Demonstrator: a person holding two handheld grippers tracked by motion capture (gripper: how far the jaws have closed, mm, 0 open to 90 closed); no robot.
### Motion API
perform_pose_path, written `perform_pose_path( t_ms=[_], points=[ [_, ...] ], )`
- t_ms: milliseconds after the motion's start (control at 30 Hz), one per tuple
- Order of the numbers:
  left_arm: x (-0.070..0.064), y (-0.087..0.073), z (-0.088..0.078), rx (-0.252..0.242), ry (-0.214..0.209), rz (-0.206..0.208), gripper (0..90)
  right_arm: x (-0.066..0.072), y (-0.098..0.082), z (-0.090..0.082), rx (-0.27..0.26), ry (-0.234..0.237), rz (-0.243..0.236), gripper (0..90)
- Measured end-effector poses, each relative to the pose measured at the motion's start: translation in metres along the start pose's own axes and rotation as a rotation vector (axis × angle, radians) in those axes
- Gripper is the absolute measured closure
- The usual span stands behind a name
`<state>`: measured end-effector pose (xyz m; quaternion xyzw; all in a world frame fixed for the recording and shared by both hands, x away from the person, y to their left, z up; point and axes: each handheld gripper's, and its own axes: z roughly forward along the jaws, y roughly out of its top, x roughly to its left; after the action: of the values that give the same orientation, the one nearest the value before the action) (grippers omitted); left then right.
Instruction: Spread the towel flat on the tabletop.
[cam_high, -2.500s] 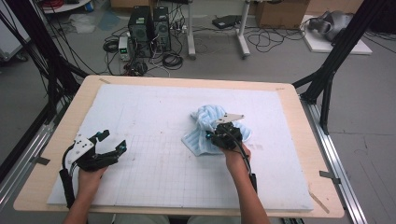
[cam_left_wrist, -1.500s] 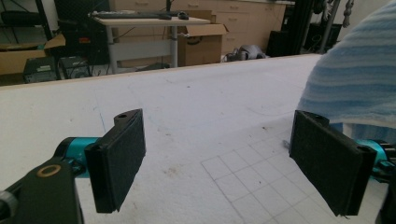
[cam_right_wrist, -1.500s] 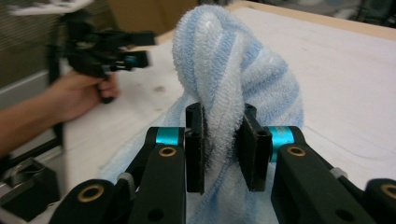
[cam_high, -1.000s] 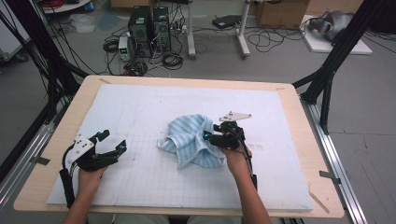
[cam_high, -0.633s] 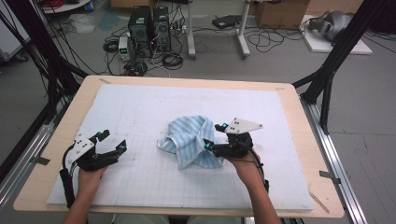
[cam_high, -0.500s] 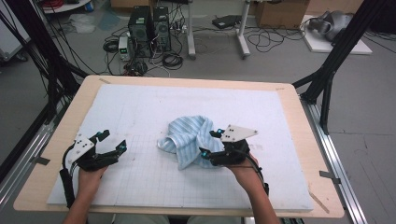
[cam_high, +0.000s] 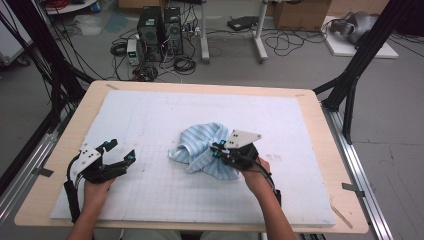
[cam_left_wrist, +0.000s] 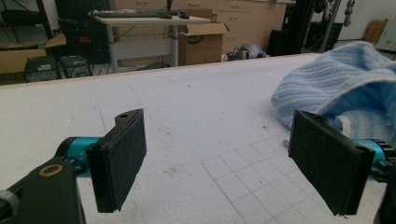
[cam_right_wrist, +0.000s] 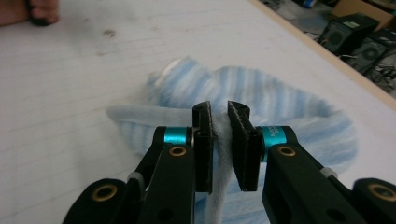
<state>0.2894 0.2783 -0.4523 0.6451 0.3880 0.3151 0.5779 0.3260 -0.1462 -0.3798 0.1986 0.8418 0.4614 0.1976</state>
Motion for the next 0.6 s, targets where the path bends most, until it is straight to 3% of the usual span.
perform_pose_path(
  t_ms=[300,433,533,600],
  points=[
    [0.000,0.000,0.000,0.000,-0.001,0.003,19.6,-0.053,0.001,0.018,0.029,-0.132,0.186,80.4],
    [0.000,0.000,0.000,0.001,0.000,0.003,19.6,-0.072,-0.002,0.024,0.052,-0.189,0.240,80.3],
    [0.000,0.000,0.000,0.001,-0.001,0.003,19.7,-0.085,-0.004,0.029,0.069,-0.245,0.277,80.3],
    [0.000,0.000,0.000,0.002,0.000,0.003,19.7,-0.094,-0.007,0.032,0.117,-0.306,0.309,80.3]
  ],
)
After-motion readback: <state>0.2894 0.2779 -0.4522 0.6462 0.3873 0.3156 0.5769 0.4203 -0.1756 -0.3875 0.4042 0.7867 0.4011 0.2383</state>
